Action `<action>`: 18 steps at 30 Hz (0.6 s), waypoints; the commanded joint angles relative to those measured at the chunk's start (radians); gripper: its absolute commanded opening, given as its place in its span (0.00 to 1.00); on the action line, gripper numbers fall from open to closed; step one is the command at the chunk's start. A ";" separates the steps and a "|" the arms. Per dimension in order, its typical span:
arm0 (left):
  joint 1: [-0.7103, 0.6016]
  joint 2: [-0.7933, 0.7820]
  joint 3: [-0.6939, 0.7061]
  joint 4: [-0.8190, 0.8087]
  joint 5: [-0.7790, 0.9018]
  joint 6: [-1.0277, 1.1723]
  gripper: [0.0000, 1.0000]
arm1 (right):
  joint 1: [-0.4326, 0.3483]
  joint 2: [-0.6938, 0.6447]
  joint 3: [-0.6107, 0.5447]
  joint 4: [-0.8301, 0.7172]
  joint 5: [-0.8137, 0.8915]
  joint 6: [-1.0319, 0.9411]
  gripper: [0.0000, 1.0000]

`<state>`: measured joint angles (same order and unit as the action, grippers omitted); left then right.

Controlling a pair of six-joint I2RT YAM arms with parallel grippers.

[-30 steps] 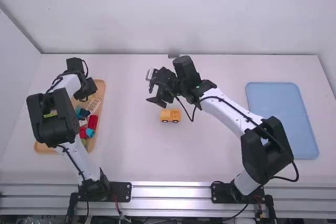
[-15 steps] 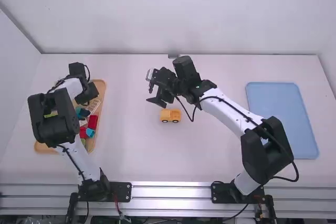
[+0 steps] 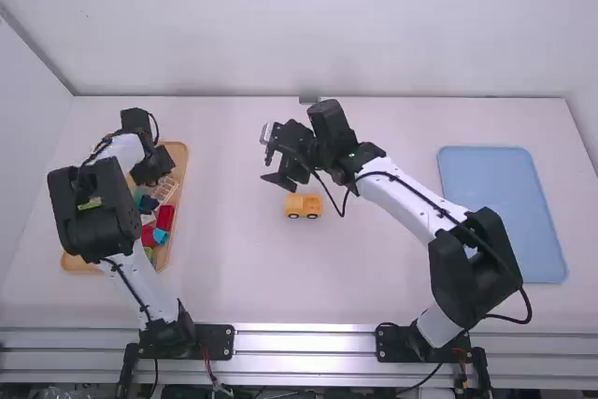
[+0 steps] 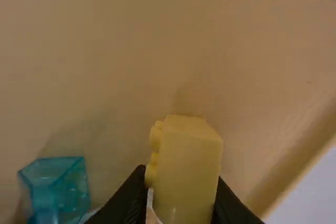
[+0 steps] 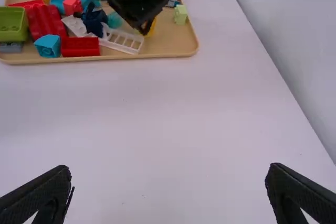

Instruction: Assemble lego blocks to make yellow taxi

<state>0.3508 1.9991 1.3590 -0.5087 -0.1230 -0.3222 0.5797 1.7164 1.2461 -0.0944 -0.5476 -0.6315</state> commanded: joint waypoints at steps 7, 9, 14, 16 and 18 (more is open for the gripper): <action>0.068 -0.002 0.102 -0.065 0.002 -0.092 0.49 | -0.005 -0.003 0.030 -0.003 0.003 0.006 0.99; 0.071 -0.002 0.101 -0.079 0.002 -0.089 0.57 | -0.005 -0.003 0.030 0.001 0.003 0.007 0.99; 0.072 -0.002 0.100 -0.077 0.003 -0.067 0.51 | -0.005 -0.003 0.030 0.003 0.003 0.007 0.99; 0.066 -0.002 0.099 -0.067 0.001 -0.063 0.44 | -0.005 -0.003 0.030 0.003 0.003 0.007 0.98; 0.062 -0.002 0.087 -0.029 0.003 -0.063 0.41 | -0.005 -0.003 0.030 0.000 0.003 0.007 0.99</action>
<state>0.4225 1.9987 1.4593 -0.5579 -0.1238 -0.3931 0.5793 1.7164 1.2461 -0.0933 -0.5426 -0.6296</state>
